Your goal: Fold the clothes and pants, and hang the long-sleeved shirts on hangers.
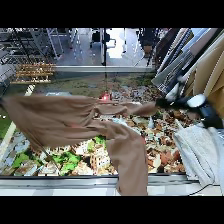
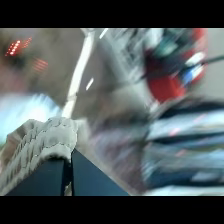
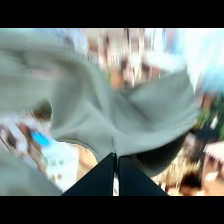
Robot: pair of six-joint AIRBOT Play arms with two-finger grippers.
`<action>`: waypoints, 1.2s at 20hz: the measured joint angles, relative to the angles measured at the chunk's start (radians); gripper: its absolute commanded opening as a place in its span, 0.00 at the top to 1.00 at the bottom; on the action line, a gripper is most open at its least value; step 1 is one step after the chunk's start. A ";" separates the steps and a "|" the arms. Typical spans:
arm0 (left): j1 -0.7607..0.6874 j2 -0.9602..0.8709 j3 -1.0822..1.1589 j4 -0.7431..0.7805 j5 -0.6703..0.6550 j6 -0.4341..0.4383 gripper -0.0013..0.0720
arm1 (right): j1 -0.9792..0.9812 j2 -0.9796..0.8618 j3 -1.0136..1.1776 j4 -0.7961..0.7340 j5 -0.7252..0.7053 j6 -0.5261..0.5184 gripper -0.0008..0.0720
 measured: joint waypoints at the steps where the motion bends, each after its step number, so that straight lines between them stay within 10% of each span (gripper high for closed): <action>1: 0.044 0.003 0.079 -0.098 0.002 -0.012 0.97 | -0.006 0.056 0.049 -0.012 0.012 0.017 0.96; 6: 0.276 0.011 0.369 -0.548 0.089 -0.106 0.97 | -0.048 0.294 0.318 -0.051 0.041 0.067 0.96; 11: 0.452 -0.012 0.459 -0.670 0.080 -0.198 0.97 | -0.074 0.355 0.465 -0.072 0.191 0.069 0.96; 18: 0.443 -0.093 0.476 -0.295 -0.087 -0.296 0.97 | -0.077 0.338 0.285 -0.028 0.432 -0.018 0.96; 24: 0.338 -0.176 0.477 0.115 -0.229 -0.331 0.97 | 0.025 0.573 -0.441 0.050 0.603 -0.046 0.85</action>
